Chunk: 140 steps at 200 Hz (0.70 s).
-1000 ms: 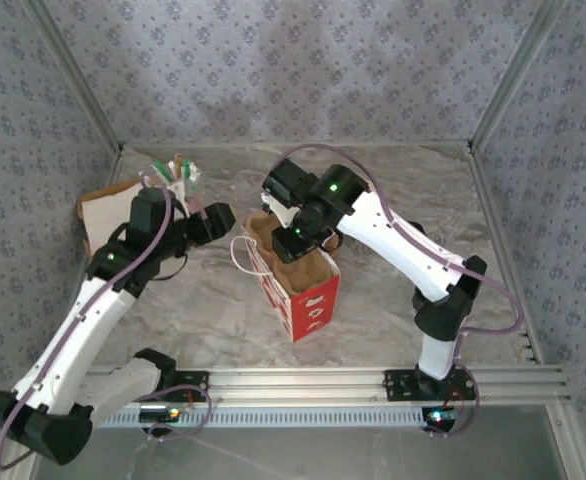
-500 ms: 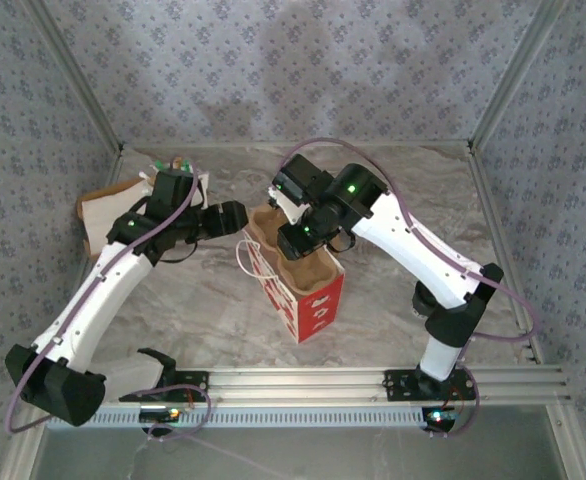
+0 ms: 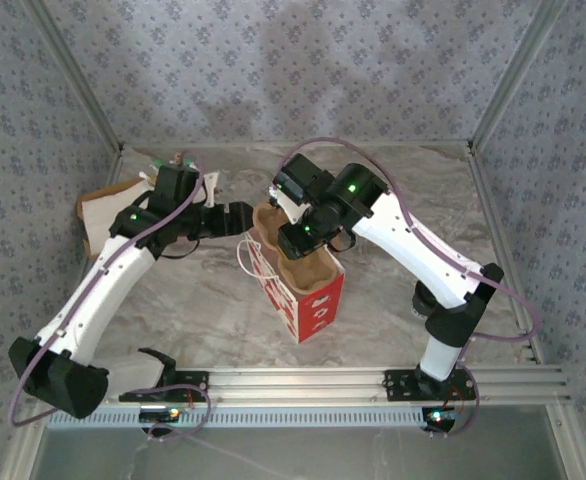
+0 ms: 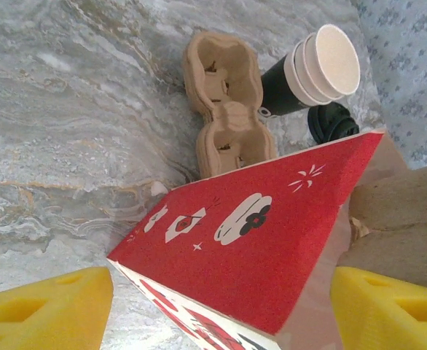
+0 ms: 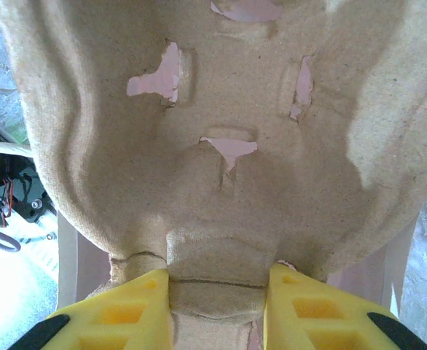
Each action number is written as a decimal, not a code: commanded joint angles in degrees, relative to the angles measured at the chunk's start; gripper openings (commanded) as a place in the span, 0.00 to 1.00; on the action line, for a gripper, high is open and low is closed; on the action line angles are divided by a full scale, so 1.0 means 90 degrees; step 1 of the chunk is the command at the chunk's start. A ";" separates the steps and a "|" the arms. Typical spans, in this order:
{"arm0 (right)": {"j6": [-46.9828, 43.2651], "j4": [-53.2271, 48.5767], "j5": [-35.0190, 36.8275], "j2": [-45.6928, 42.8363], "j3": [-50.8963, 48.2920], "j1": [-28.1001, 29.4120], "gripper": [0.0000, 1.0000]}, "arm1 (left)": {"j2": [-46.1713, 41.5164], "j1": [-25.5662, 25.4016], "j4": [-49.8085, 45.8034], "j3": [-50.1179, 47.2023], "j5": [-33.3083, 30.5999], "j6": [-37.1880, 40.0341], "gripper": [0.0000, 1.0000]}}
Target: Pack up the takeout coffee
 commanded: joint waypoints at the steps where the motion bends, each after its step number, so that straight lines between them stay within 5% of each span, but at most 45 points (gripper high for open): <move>1: 0.0066 0.0052 -0.0026 -0.0150 -0.0053 -0.0029 0.33 | 0.0156 -0.0005 -0.0165 0.0154 0.0327 0.0224 0.78; 75: 0.0090 0.0106 -0.0075 -0.0179 -0.0127 -0.0047 0.33 | 0.0336 0.0078 -0.0365 0.0217 -0.0258 0.0193 0.76; 140: 0.0041 0.0131 -0.0335 -0.0236 -0.0374 -0.0048 0.33 | 0.0237 0.0509 0.0146 0.0041 -0.0017 -0.0194 0.76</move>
